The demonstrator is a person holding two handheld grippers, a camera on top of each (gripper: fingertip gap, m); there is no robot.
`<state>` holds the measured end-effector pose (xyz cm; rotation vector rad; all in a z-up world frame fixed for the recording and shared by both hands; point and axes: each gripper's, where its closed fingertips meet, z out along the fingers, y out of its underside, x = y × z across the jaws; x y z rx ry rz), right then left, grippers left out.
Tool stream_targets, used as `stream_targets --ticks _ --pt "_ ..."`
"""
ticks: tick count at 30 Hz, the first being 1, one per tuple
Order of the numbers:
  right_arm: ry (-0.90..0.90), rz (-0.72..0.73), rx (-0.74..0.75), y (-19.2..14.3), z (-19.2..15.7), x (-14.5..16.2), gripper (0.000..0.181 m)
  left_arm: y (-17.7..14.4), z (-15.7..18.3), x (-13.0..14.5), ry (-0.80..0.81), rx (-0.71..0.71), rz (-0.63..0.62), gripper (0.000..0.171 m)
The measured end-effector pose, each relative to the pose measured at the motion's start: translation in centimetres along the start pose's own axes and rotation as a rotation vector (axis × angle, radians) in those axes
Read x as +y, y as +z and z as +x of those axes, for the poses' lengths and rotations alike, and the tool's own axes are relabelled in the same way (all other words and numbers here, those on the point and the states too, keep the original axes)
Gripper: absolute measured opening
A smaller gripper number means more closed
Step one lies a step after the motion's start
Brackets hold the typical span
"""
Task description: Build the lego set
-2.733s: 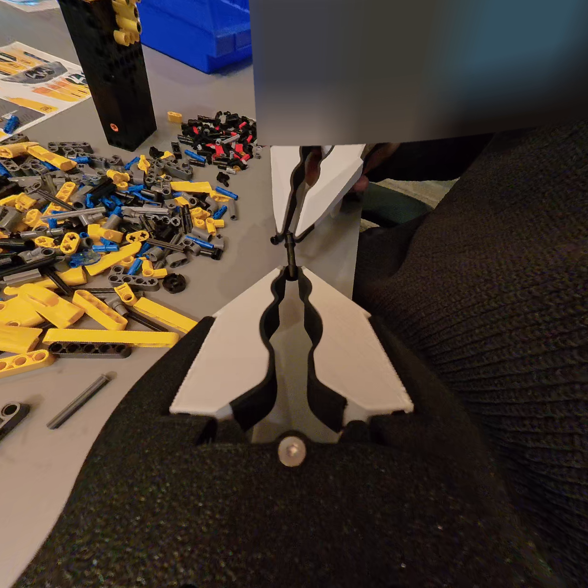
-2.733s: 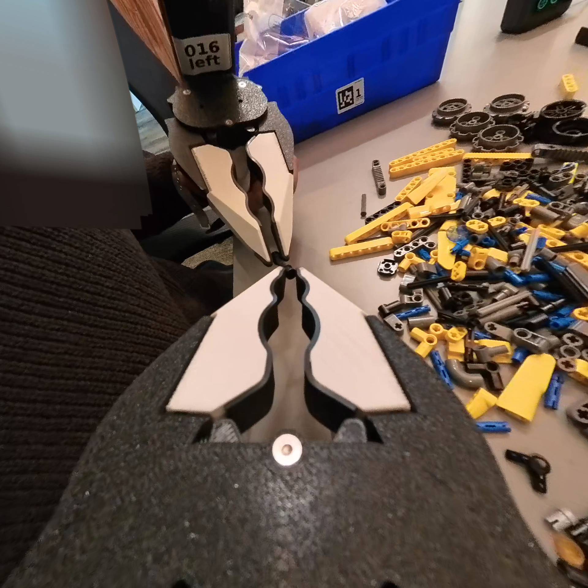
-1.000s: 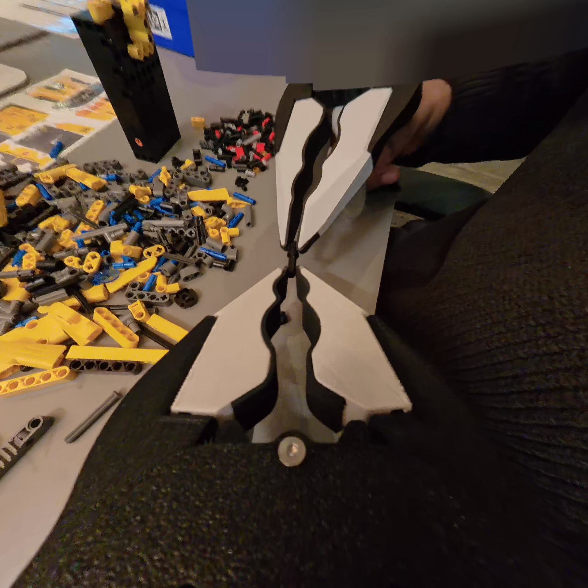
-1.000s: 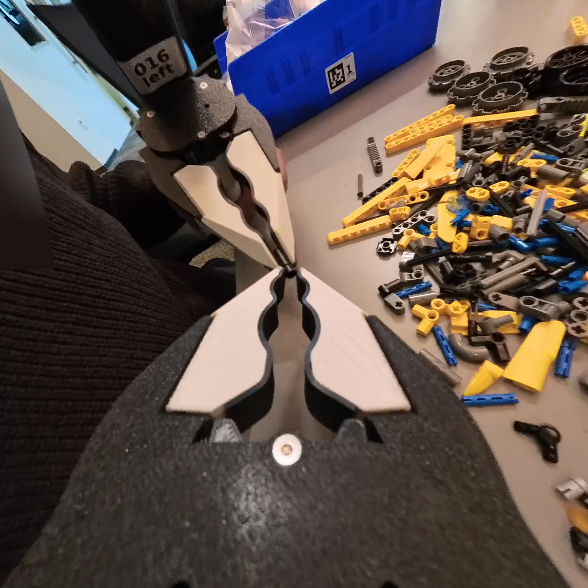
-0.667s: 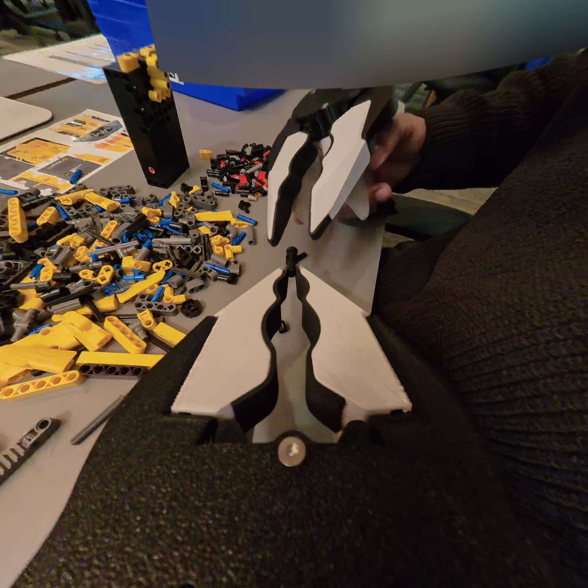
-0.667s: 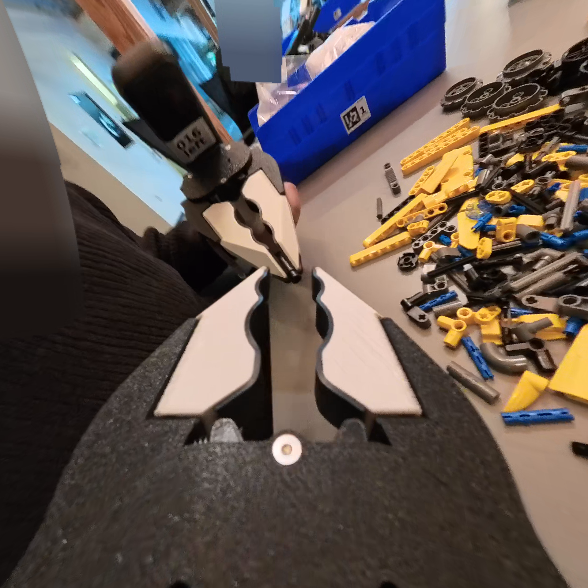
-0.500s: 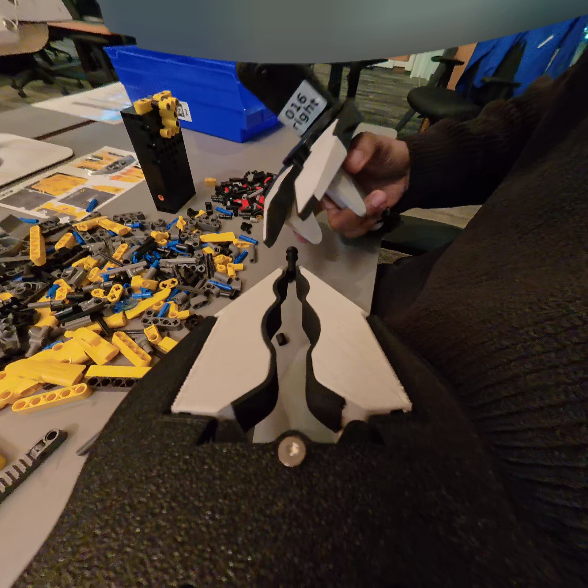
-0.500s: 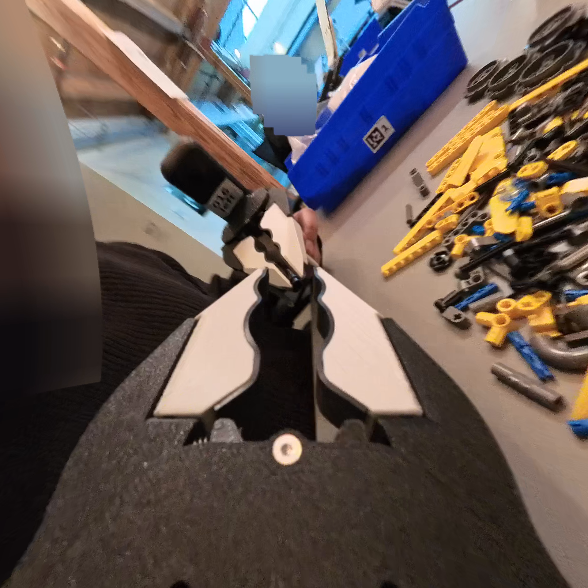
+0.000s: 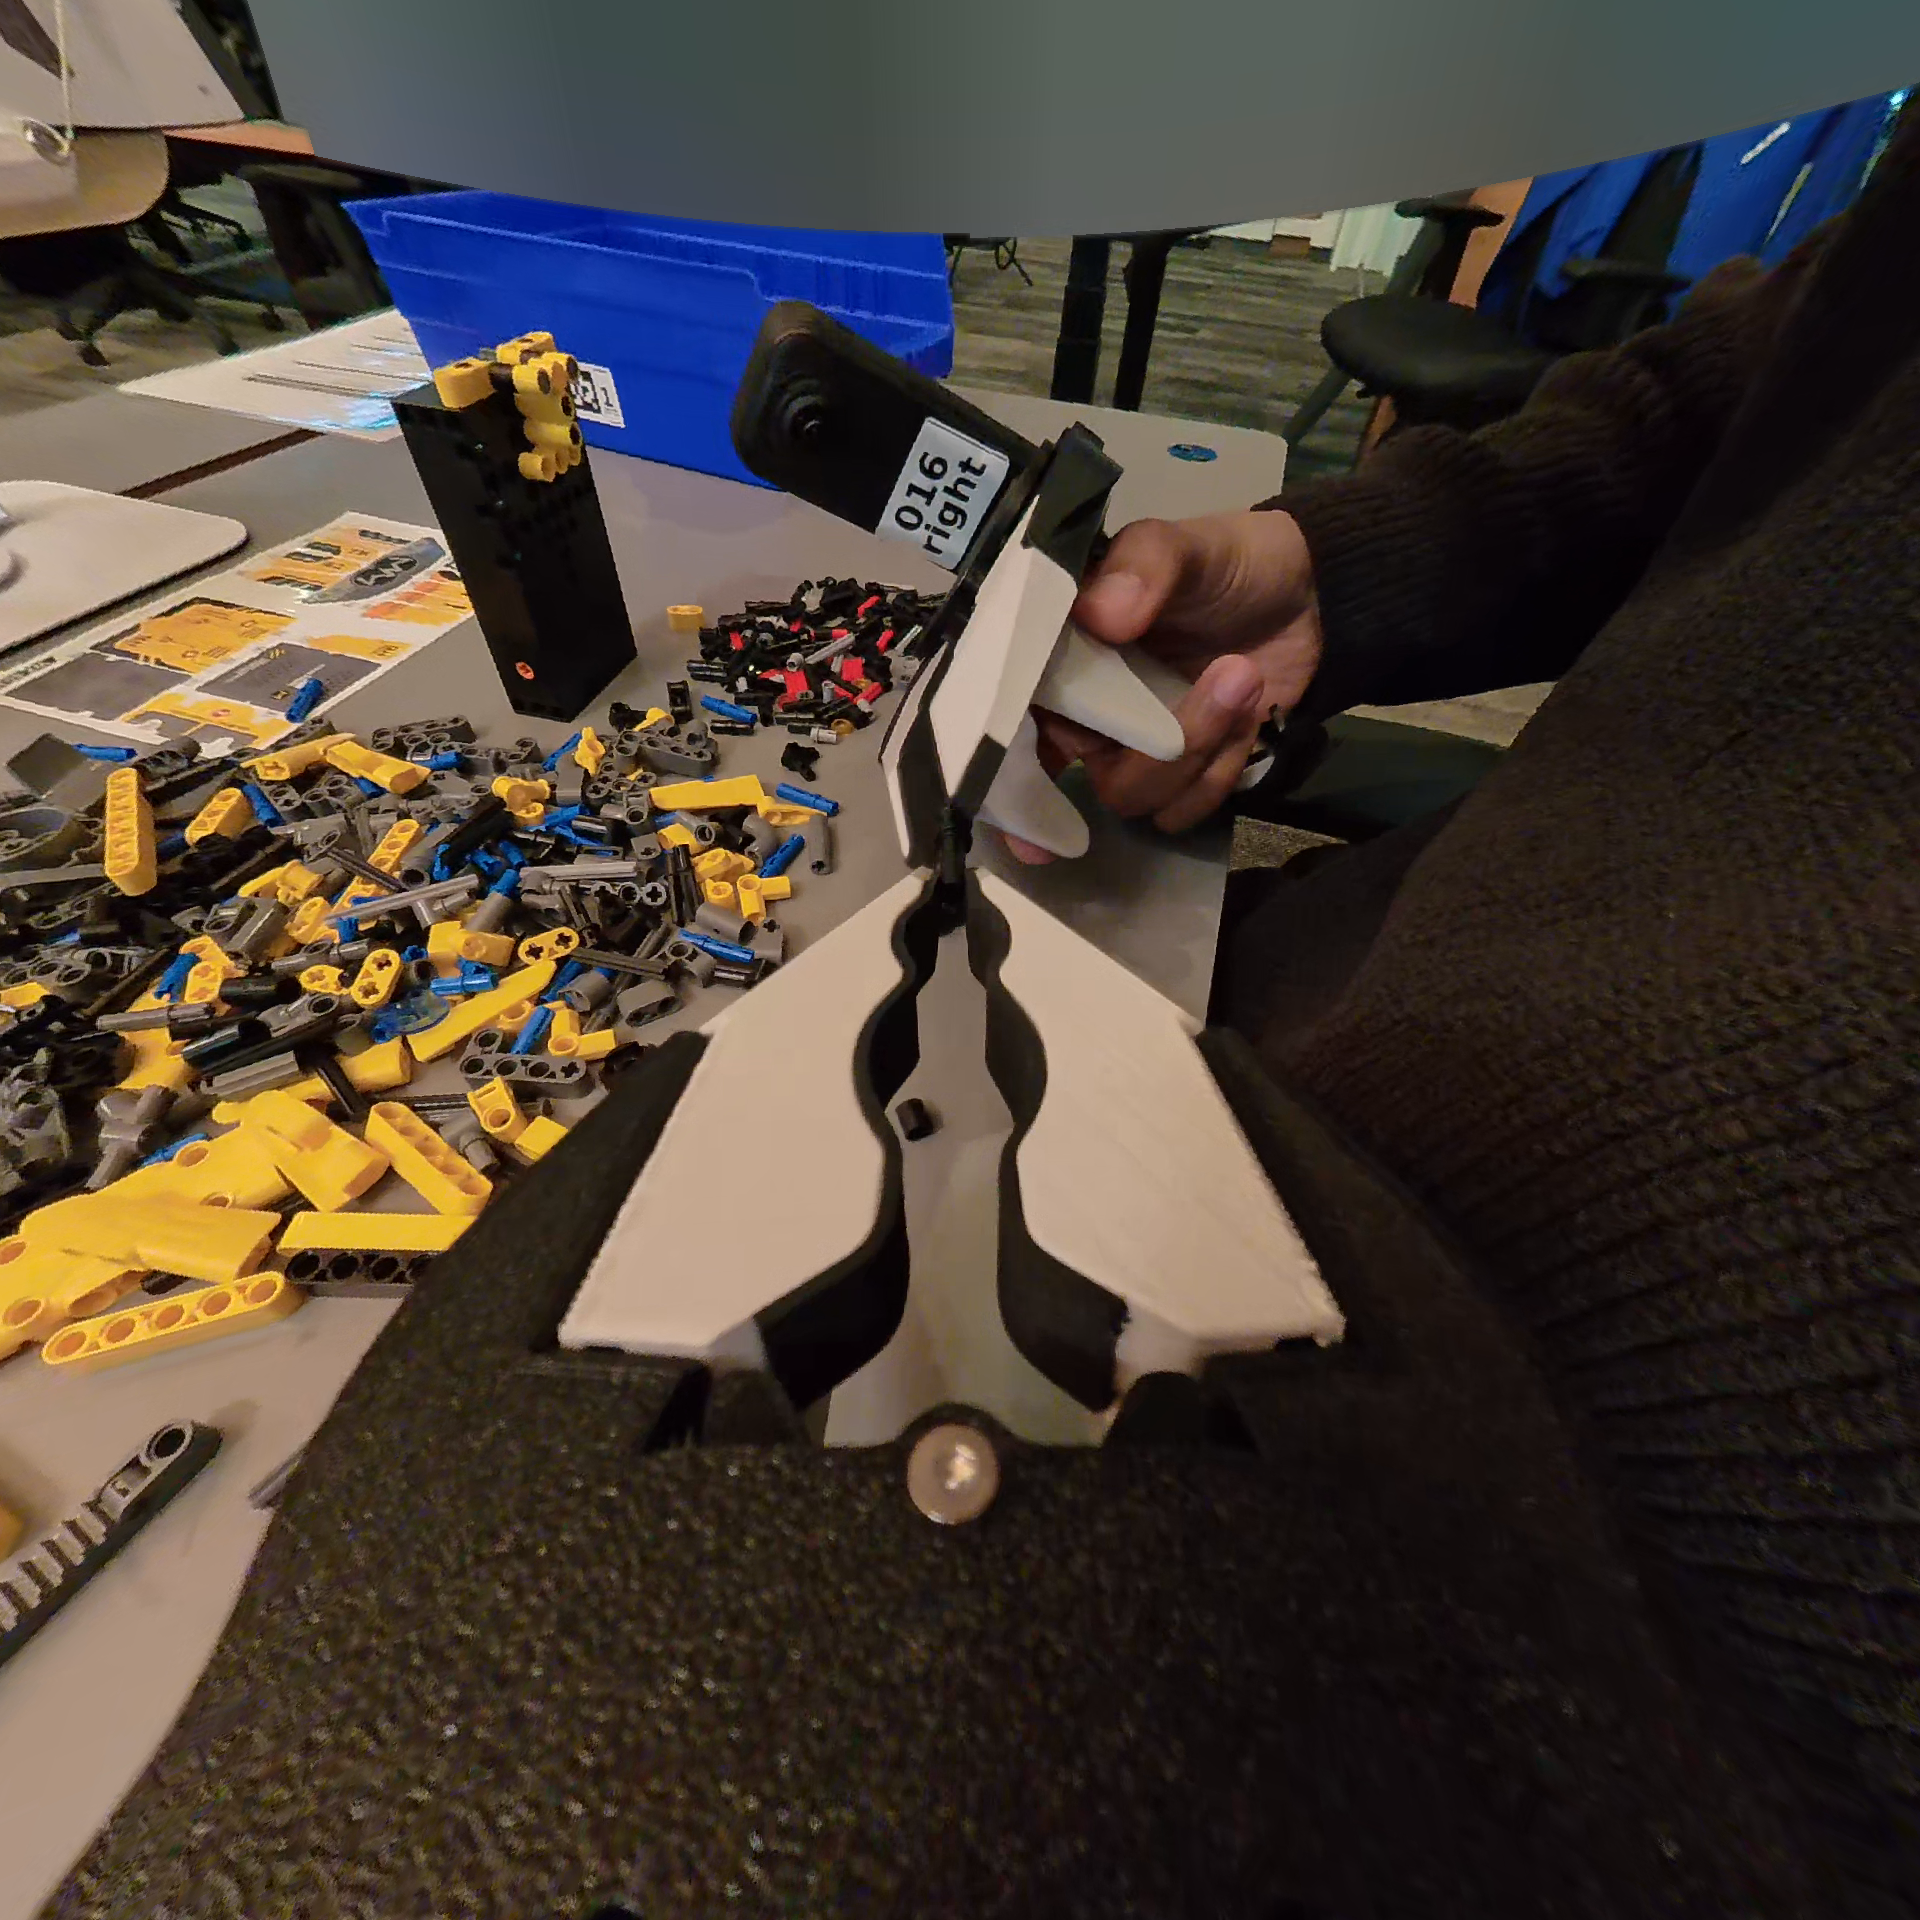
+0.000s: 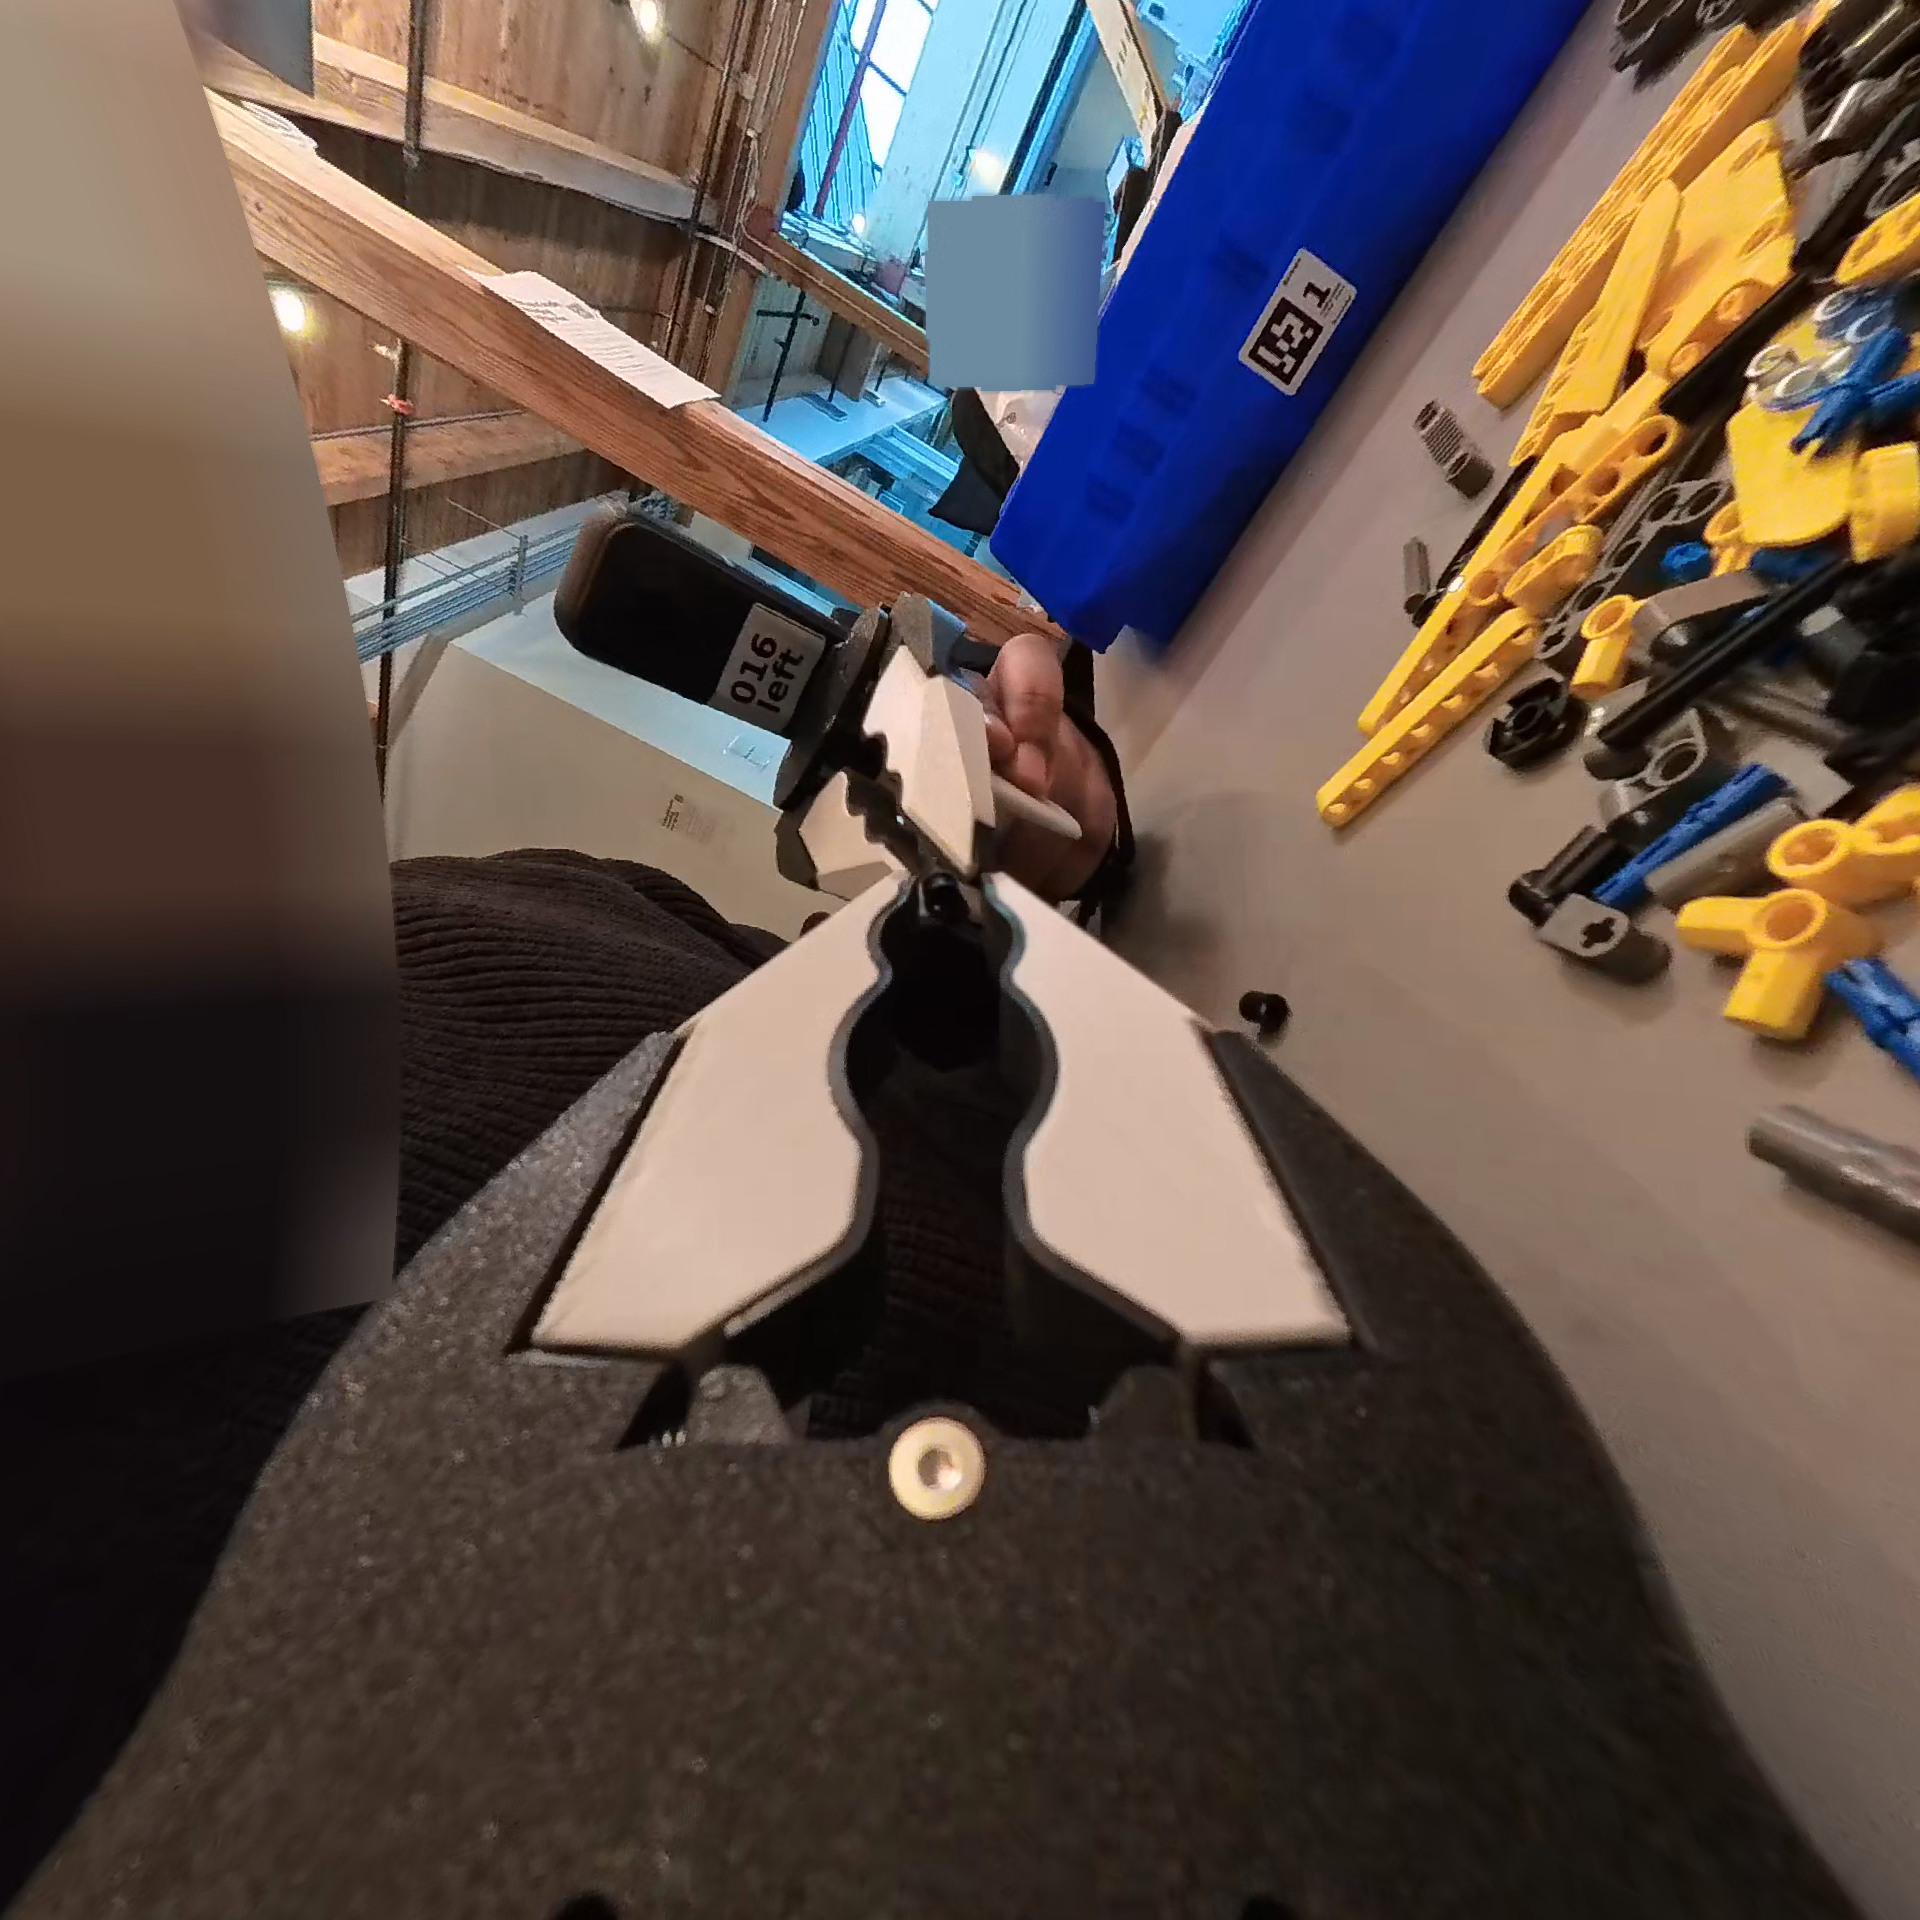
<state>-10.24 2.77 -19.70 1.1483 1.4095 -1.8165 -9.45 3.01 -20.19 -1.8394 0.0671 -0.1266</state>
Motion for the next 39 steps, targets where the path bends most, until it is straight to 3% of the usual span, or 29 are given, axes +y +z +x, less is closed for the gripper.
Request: stream_targets --ticks 25,27,31,35,39 --pt "-0.025 -0.026 -0.025 0.4 -0.6 0.2 0.005 -0.1 0.1 -0.3 -0.016 0.012 0.005 0.004" --pt "-0.056 -0.008 0.016 0.0 -0.2 -0.3 0.005 -0.2 -0.4 0.2 -0.023 -0.021 -0.032 0.006" --pt "-0.227 -0.001 0.200 -2.0 1.1 -1.7 0.005 -0.5 -0.8 2.9 -0.082 -0.053 -0.193 0.036" --pt "-0.410 -0.098 0.387 -2.9 2.4 -1.3 0.005 -0.1 -1.1 6.4 -0.064 -0.151 -0.393 0.036" --pt "-0.547 -0.219 0.502 -2.7 3.5 -0.1 0.005 0.8 -0.8 7.6 -0.069 -0.176 -0.456 0.035"
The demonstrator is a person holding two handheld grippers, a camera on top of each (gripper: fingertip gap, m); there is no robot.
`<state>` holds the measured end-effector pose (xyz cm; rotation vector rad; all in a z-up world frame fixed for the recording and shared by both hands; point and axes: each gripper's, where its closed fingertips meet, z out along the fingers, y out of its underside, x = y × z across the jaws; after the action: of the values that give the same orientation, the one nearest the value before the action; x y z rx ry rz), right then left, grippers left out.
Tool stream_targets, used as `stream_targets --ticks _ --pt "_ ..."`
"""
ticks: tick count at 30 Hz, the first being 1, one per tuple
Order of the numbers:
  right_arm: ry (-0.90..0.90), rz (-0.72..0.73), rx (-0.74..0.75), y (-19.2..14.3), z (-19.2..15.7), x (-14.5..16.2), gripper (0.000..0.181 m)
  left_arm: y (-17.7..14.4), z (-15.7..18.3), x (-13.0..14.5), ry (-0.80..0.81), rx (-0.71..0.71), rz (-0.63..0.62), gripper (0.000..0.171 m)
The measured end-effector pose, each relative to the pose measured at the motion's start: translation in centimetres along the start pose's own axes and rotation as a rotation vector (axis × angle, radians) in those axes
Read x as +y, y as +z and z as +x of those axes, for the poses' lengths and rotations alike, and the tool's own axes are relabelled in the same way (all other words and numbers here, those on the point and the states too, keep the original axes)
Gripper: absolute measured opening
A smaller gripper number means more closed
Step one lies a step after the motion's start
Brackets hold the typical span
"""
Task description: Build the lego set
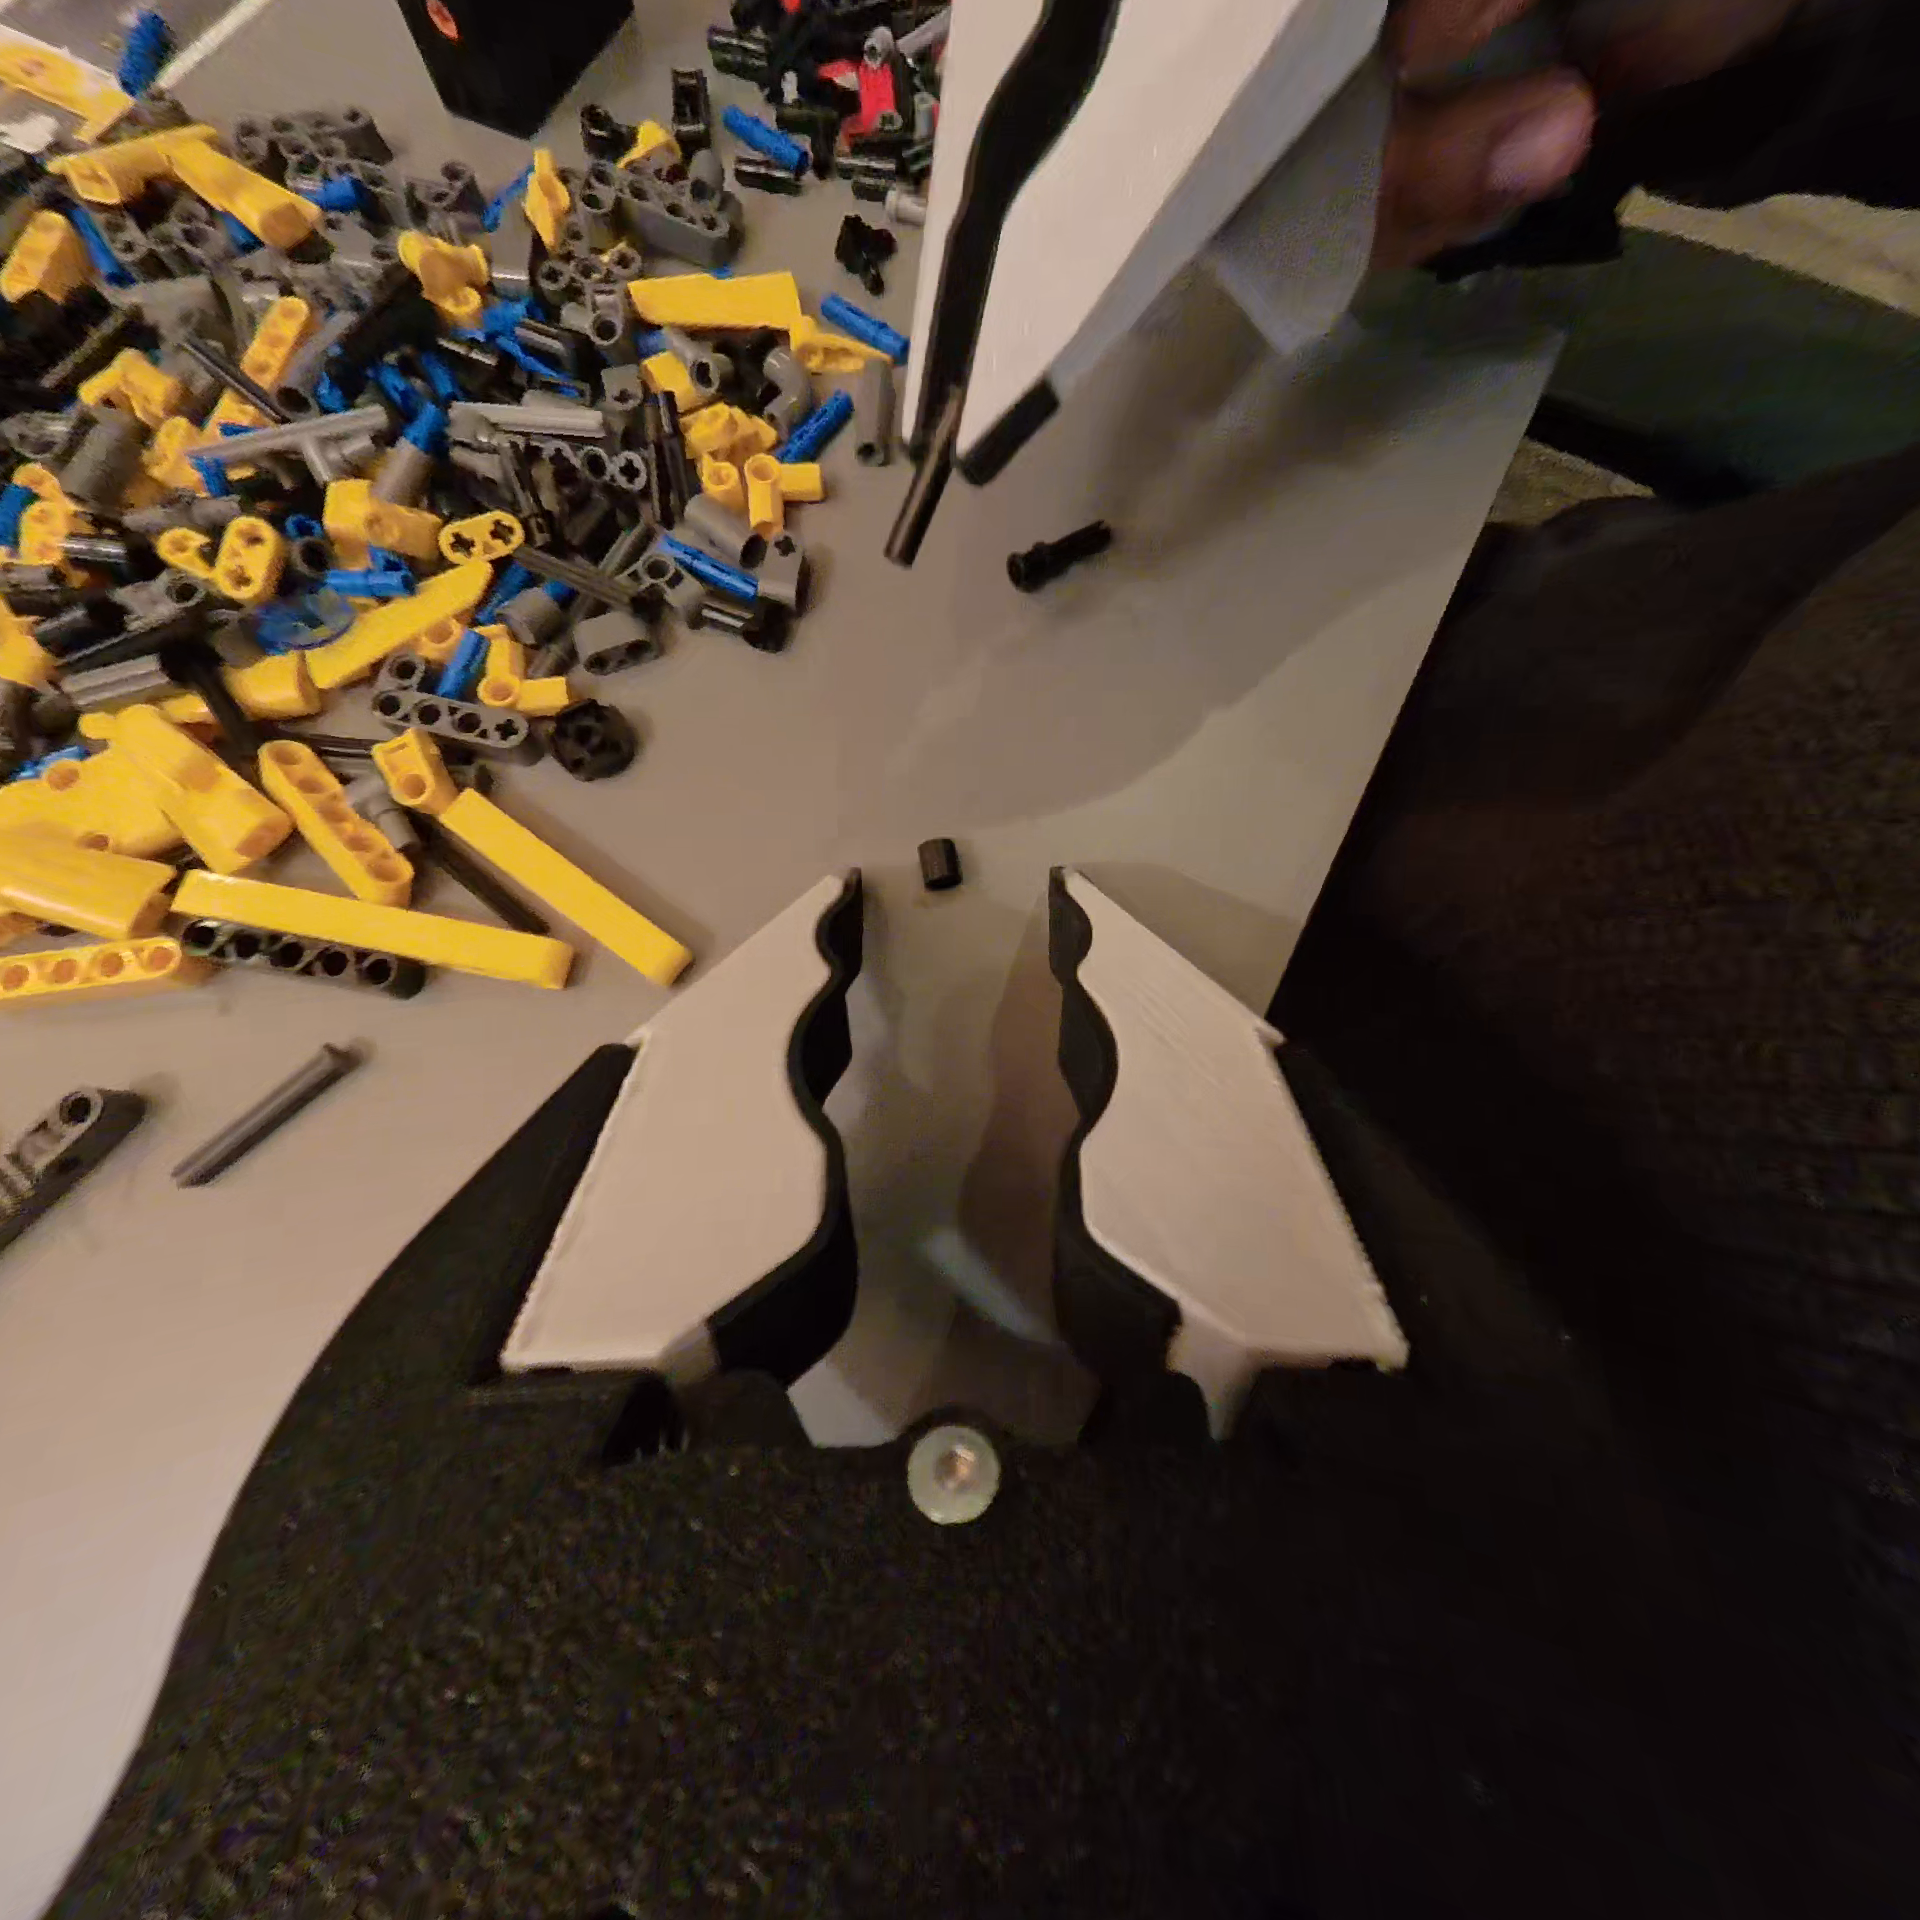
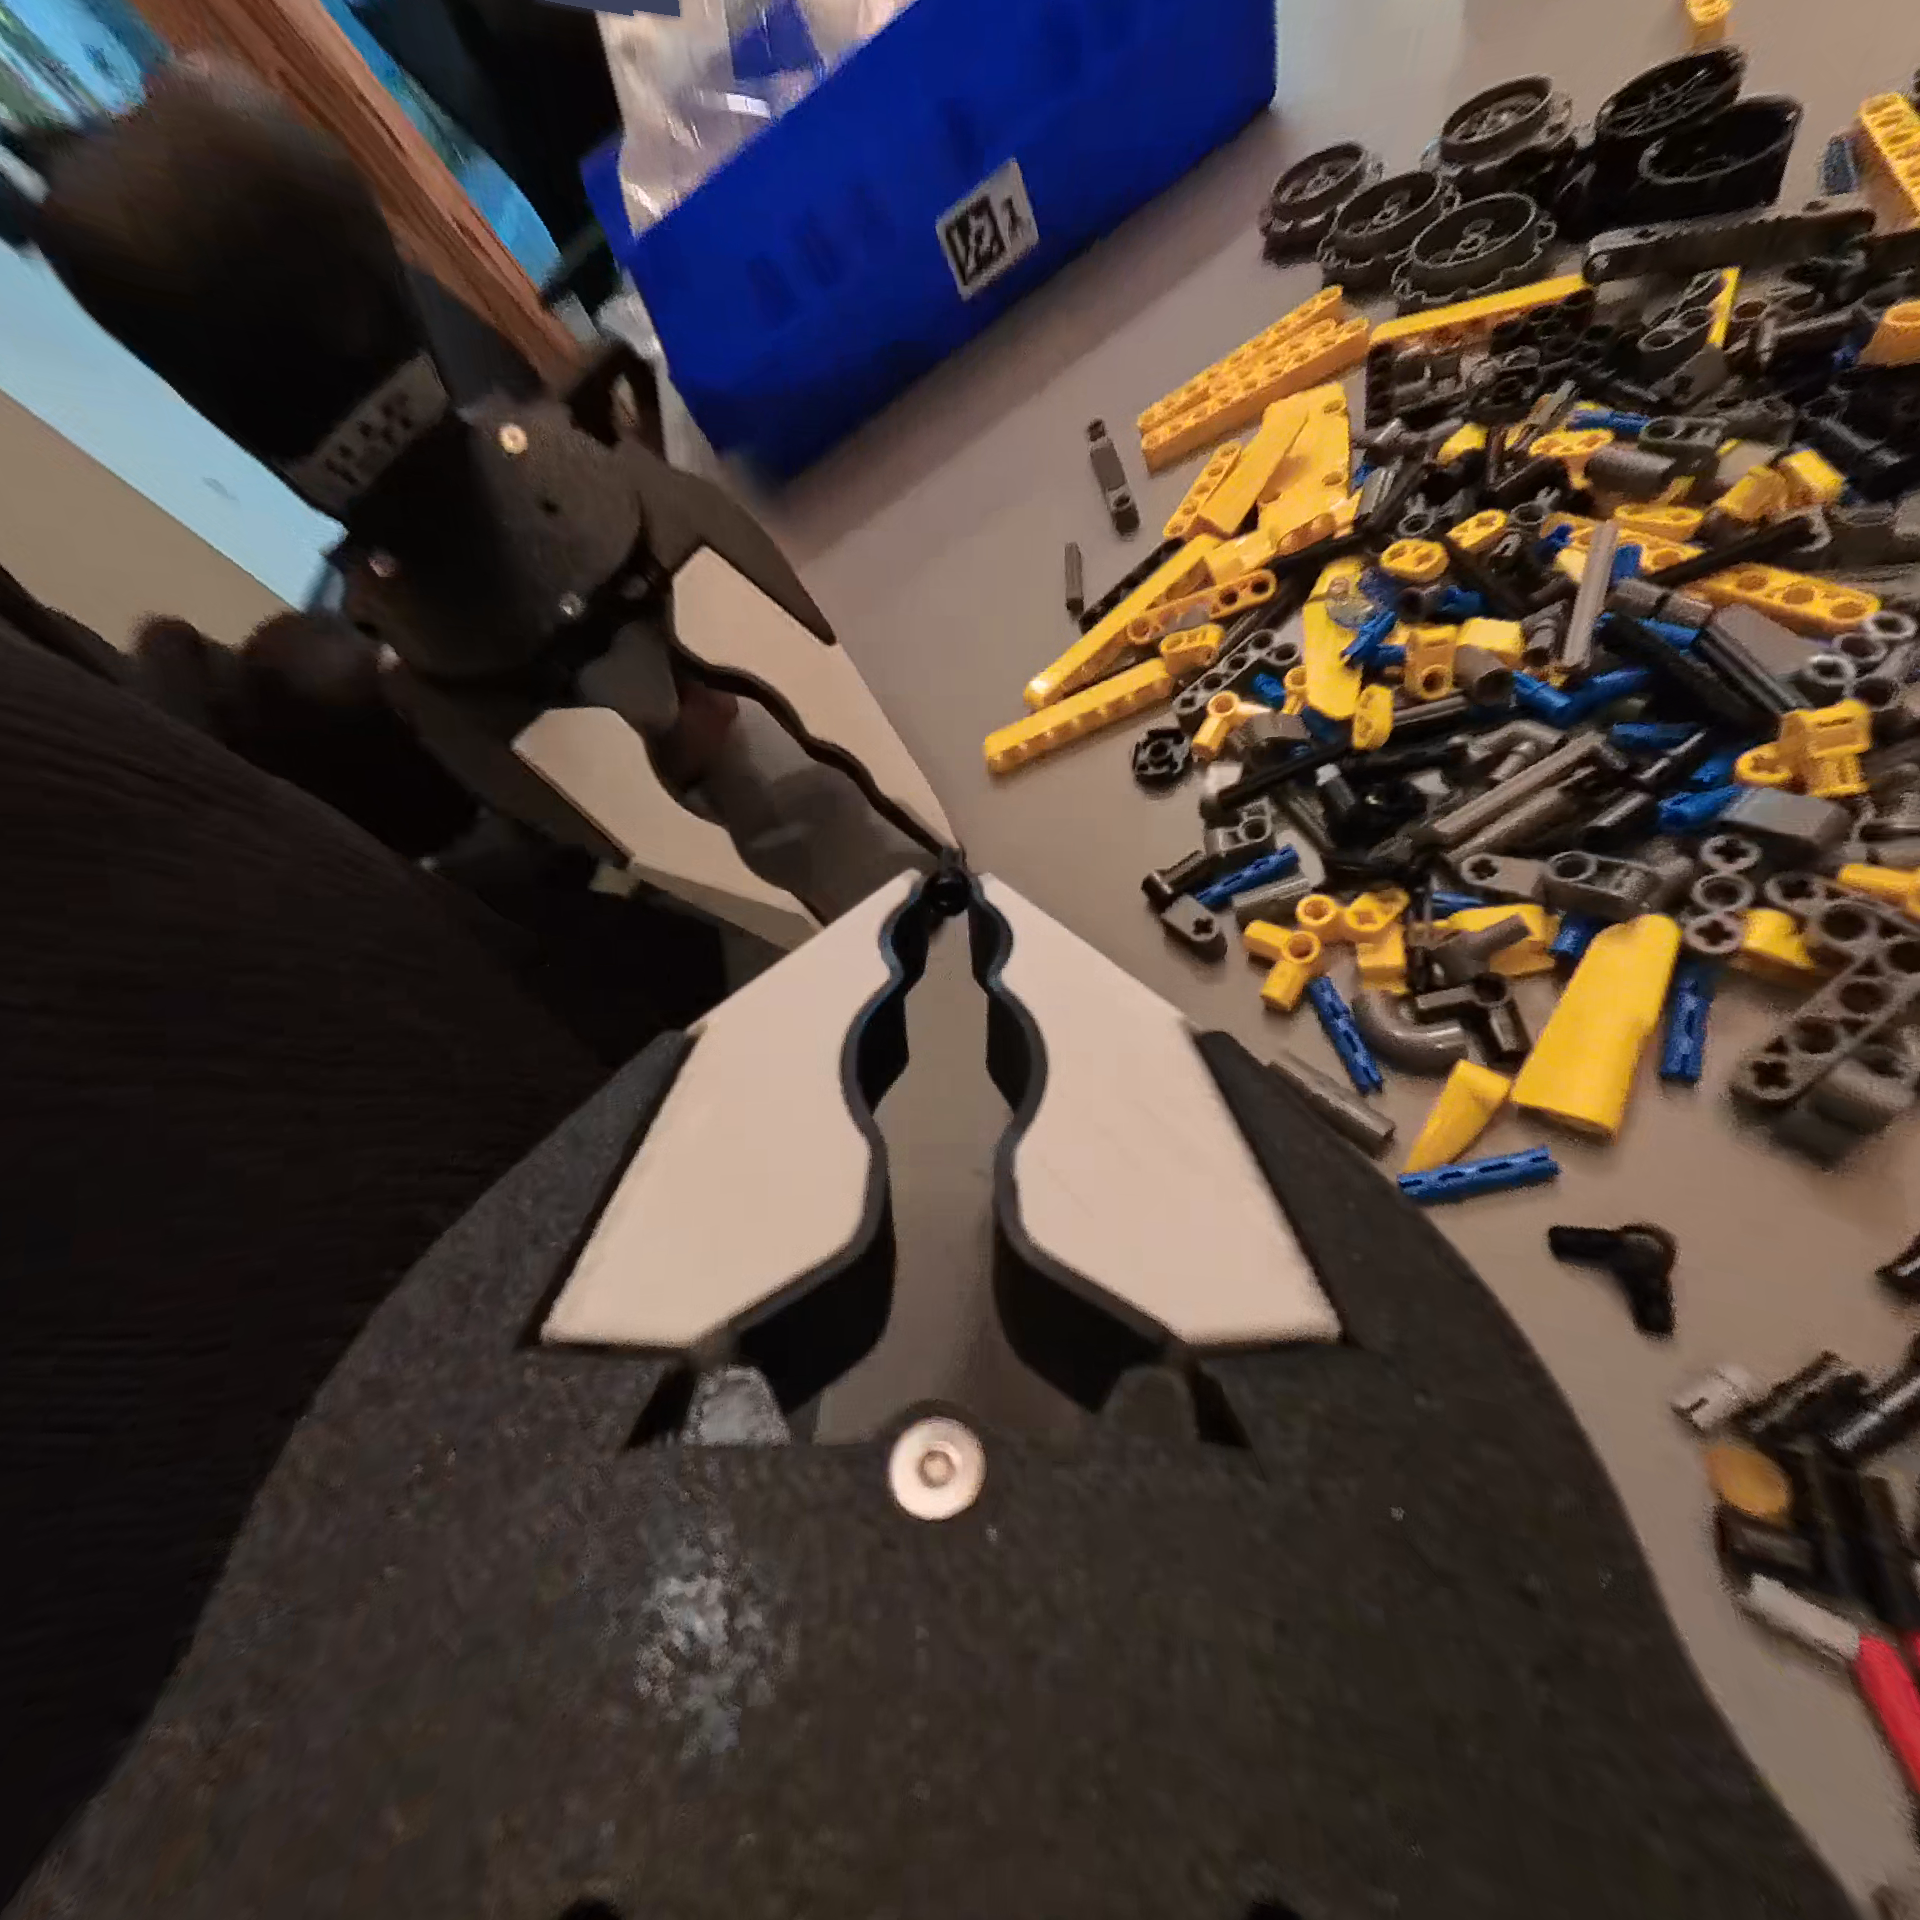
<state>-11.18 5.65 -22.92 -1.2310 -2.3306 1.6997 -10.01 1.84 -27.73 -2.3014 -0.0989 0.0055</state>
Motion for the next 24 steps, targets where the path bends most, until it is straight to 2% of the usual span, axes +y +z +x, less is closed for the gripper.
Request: stream_targets --ticks 2,5,24 --pt "-0.057 -0.038 0.026 0.4 0.0 0.5 0.005 0.3 0.0 -0.3 -0.014 -0.003 0.005 0.031" --pt "-0.109 -0.069 0.039 0.7 -0.2 1.0 0.005 0.3 -1.1 -0.2 -0.005 -0.076 -0.011 0.007" --pt "-0.117 -0.085 0.011 1.1 -0.7 1.5 0.005 0.2 -1.1 -0.1 -0.028 -0.049 -0.003 0.010"
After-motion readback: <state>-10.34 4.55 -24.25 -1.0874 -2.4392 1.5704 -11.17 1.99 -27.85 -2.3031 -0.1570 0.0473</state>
